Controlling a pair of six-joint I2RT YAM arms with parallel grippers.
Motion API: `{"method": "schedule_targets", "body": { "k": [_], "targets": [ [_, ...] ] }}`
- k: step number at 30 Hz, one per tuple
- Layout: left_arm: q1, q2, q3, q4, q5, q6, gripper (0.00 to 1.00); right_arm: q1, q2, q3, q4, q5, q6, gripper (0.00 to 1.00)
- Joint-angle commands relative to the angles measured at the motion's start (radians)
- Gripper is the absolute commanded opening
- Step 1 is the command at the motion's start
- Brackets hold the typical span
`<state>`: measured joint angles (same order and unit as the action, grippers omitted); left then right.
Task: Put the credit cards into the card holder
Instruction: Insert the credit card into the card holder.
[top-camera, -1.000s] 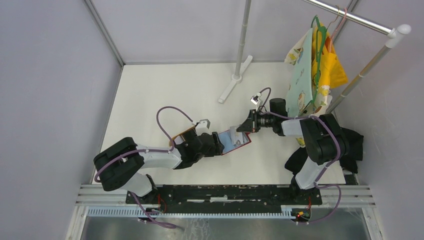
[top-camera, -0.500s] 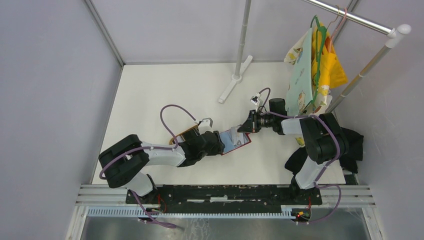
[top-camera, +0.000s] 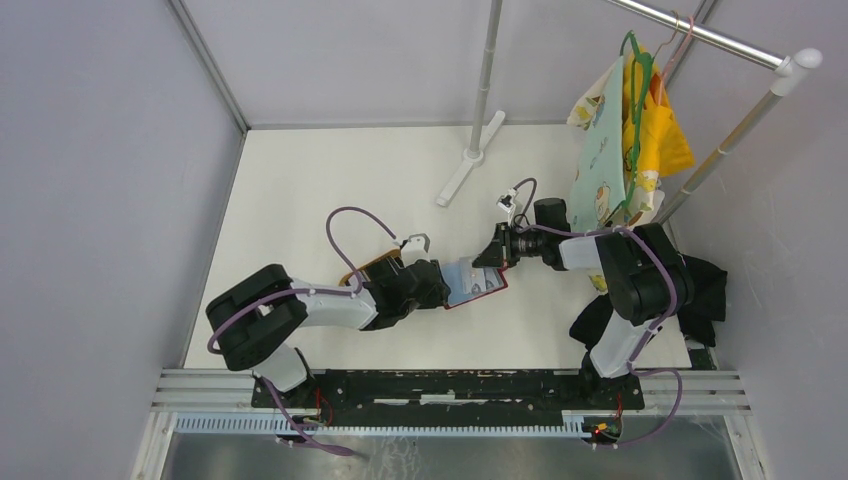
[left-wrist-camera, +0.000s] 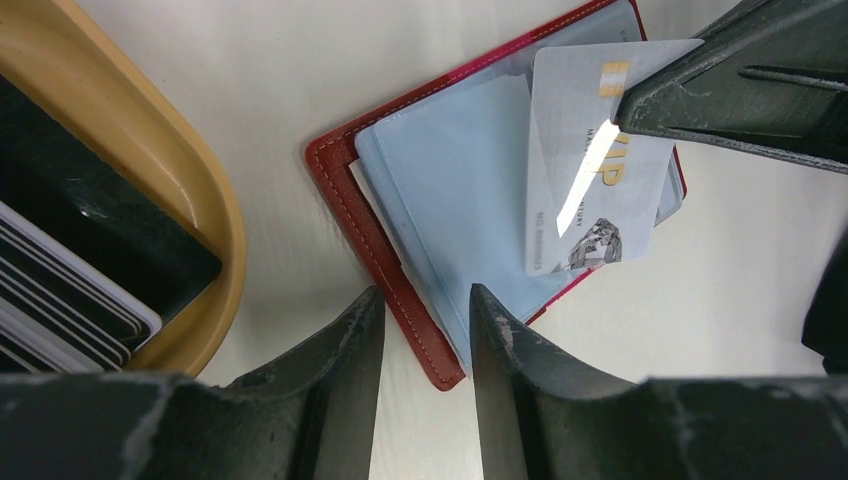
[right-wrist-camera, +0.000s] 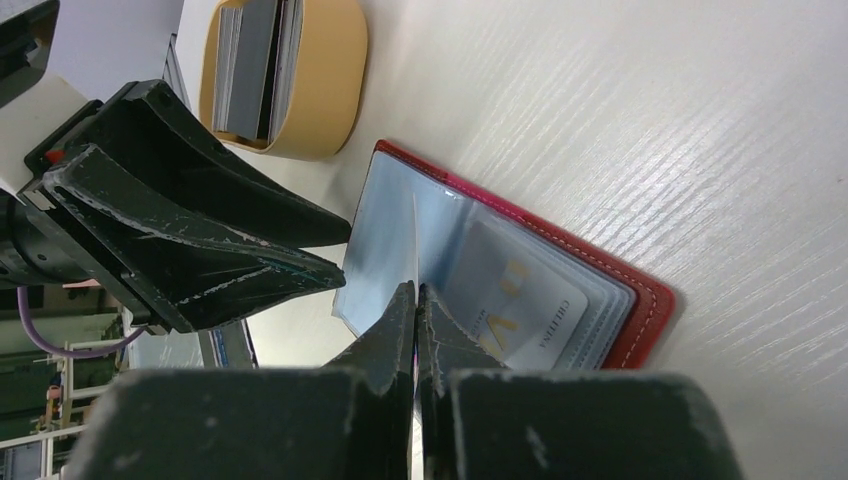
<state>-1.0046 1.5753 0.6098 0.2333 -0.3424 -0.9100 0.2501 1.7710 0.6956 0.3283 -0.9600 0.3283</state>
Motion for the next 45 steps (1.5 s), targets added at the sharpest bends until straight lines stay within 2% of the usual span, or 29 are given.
{"method": "schedule_targets", "body": {
  "k": [1,8,14,29,36,45],
  "targets": [
    [0.002,0.036,0.015,-0.055,-0.009,0.016,0.43,0.008,0.008,0.014,0.026,0.028,0.007,0.00],
    [0.002,0.039,0.025,-0.087,-0.028,0.020,0.43,0.007,-0.019,0.068,-0.167,0.195,-0.078,0.00],
    [0.001,0.052,0.042,-0.102,-0.032,0.032,0.42,0.032,0.004,0.109,-0.248,0.205,-0.117,0.01],
    [0.004,0.063,0.064,-0.126,-0.037,0.046,0.41,0.075,0.036,0.136,-0.321,0.235,-0.103,0.06],
    [0.005,0.073,0.077,-0.125,-0.025,0.051,0.41,0.096,0.064,0.149,-0.312,0.195,-0.090,0.12],
    [0.005,0.039,0.078,-0.124,-0.010,0.059,0.41,0.118,0.088,0.172,-0.317,0.164,-0.090,0.13]
  ]
}}
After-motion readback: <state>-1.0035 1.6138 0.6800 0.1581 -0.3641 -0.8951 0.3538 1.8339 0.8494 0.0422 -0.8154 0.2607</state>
